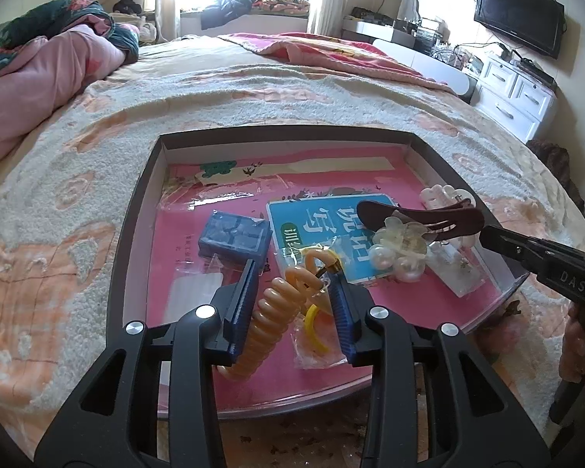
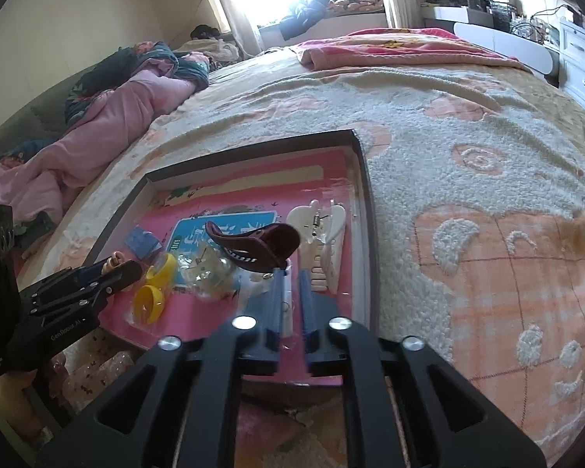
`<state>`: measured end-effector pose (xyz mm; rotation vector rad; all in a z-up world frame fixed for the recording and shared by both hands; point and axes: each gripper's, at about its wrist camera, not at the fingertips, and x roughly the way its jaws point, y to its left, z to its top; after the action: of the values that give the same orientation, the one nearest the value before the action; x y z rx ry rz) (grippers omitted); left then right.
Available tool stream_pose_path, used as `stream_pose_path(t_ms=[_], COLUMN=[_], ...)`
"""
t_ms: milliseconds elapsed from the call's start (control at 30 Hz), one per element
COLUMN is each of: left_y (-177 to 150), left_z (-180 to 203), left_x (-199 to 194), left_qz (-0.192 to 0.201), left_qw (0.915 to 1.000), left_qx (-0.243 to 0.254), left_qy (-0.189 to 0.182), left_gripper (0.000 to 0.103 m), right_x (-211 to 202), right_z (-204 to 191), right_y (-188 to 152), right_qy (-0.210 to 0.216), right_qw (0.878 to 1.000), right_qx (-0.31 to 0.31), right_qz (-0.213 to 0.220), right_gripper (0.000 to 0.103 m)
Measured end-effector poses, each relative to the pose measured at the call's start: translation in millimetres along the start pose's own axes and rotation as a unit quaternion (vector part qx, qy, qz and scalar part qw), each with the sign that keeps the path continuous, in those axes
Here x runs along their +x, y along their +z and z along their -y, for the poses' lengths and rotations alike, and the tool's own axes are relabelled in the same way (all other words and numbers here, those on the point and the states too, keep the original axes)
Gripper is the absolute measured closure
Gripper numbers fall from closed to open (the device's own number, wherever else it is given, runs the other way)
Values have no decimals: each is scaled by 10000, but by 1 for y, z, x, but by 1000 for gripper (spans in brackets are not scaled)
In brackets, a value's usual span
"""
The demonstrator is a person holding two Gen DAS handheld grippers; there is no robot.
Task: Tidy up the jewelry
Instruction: 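Carry the dark clip and coiled hair tie into the tray and release both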
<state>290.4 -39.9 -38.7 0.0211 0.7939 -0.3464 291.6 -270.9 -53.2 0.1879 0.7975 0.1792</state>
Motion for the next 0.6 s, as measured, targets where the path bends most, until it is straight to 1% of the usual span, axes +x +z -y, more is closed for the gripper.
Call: stream_pose_path(t_ms=[33, 67, 133, 200, 267, 333, 400, 433, 567, 600], left_y=[0, 0, 0, 1, 2, 3, 3, 3, 4, 4], left_z=[0, 0, -1, -1, -1, -1, -2, -2, -3, -3], left_x=[0, -1, -2, -4, -6, -9, -12, -14, -20, -23], left_qz=[2, 3, 3, 16, 46, 73, 104, 119, 184, 205], left_qw=[10000, 10000, 10000, 10000, 10000, 9999, 9999, 9999, 9997, 9996], left_qx=[-4, -6, -24, -42, -59, -79, -108, -124, -170, -185], left_qy=[1, 6, -9, -11, -9, -1, 3, 16, 62, 77], left_gripper=[75, 75, 75, 74, 72, 69, 67, 64, 55, 51], right_x=[-2, -4, -9, -12, -16, -22, -26, -29, -38, -40], right_z=[1, 1, 3, 4, 4, 6, 5, 5, 3, 2], right_y=[-1, -1, -2, -2, -3, -4, -5, -5, -7, -8], right_qy=[-25, -48, -128, -152, -192, -220, -242, -259, -286, -293], right_qw=[10000, 10000, 9998, 9997, 9995, 9992, 9989, 9988, 9982, 9980], right_qx=[13, 19, 35, 45, 54, 78, 78, 52, -7, -25], right_qz=[27, 60, 123, 165, 239, 333, 392, 421, 534, 562], right_gripper=[80, 78, 69, 63, 54, 40, 34, 33, 27, 25])
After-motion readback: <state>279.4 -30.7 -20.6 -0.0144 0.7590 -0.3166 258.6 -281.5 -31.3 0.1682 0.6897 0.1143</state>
